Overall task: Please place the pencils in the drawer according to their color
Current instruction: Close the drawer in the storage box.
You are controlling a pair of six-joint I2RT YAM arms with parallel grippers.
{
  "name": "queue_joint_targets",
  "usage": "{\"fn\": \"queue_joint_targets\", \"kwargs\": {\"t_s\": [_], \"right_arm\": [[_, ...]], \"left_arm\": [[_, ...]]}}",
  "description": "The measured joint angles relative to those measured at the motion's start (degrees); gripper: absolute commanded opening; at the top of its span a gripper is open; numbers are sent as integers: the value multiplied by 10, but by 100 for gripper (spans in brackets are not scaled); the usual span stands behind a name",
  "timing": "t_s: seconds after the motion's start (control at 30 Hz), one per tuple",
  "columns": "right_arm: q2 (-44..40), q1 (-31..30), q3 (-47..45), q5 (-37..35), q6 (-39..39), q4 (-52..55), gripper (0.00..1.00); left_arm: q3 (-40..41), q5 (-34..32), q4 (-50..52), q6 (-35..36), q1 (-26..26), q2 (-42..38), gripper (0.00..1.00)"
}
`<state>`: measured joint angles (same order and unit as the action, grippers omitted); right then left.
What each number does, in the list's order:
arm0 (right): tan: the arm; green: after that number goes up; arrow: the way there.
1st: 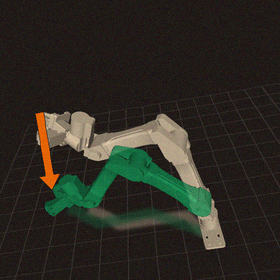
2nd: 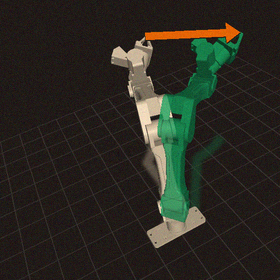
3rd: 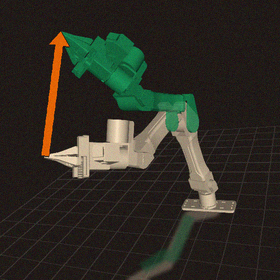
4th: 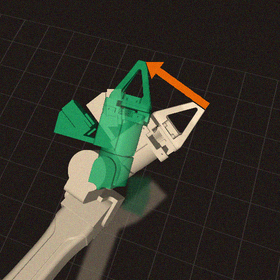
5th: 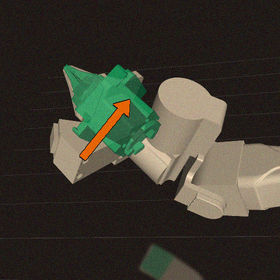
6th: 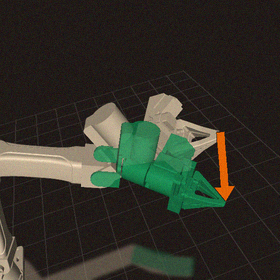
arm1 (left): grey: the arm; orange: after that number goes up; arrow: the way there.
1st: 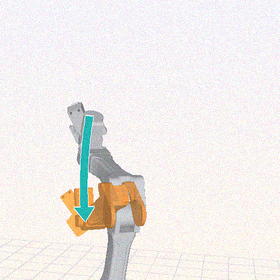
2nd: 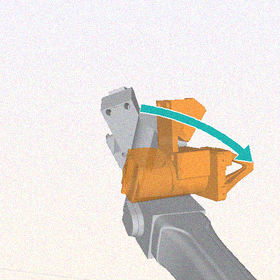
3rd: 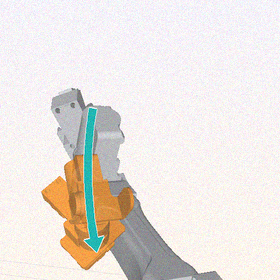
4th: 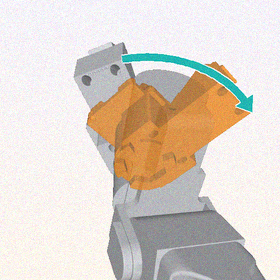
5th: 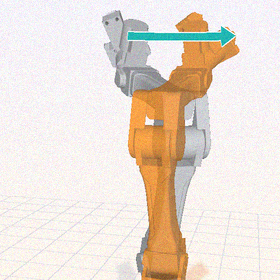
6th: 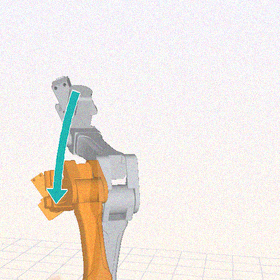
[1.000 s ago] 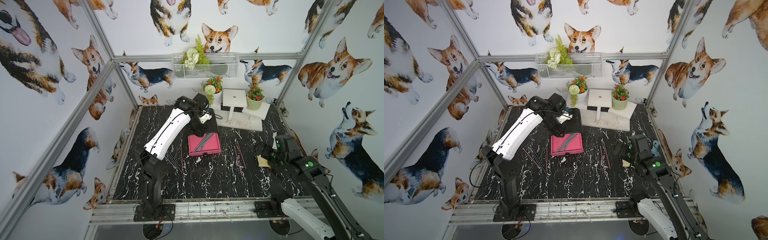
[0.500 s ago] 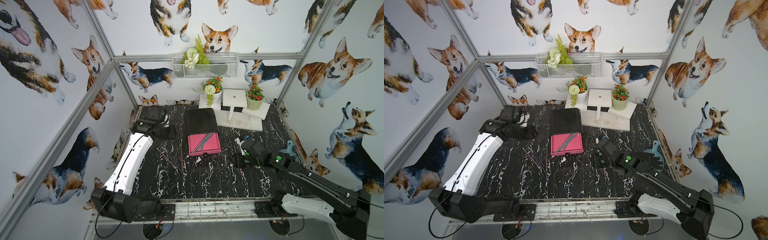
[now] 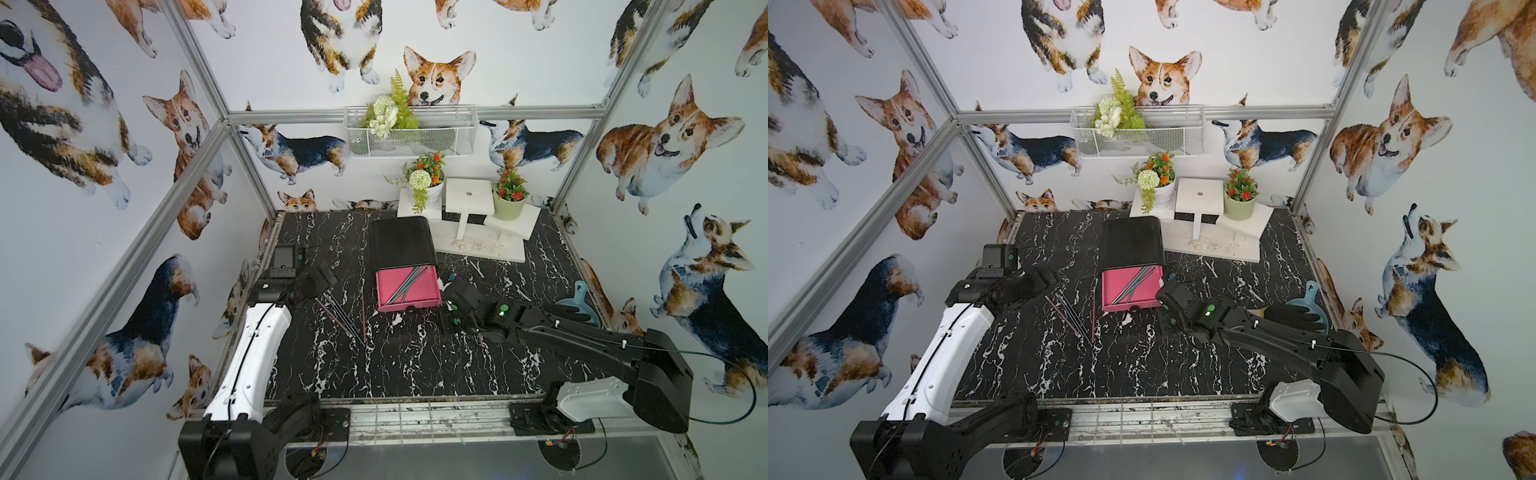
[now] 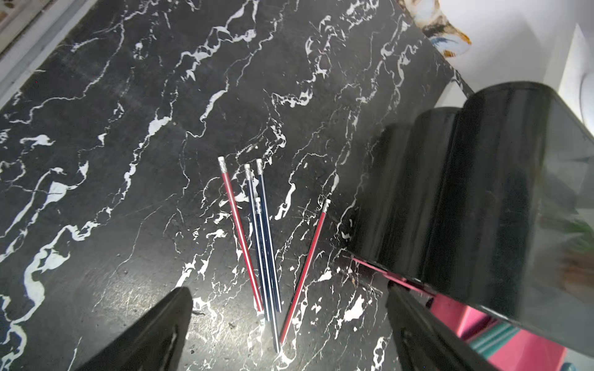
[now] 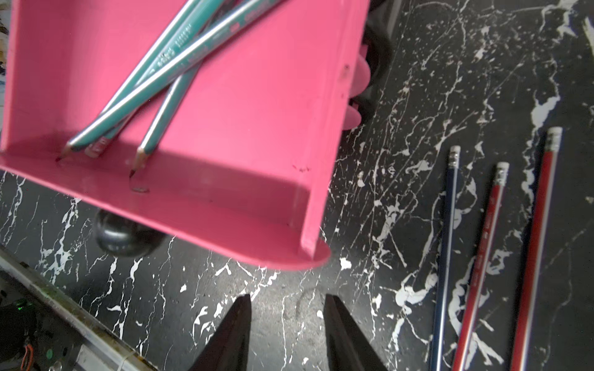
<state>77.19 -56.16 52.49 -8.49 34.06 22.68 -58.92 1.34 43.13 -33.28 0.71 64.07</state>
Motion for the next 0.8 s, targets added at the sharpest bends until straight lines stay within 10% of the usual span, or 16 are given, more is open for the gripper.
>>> {"fn": "queue_joint_targets", "kwargs": {"t_s": [0.8], "right_arm": [[186,68,160,-36,-40,-89,29]], "left_arm": [[89,36,-112,-24,-3,-77,100]]}}
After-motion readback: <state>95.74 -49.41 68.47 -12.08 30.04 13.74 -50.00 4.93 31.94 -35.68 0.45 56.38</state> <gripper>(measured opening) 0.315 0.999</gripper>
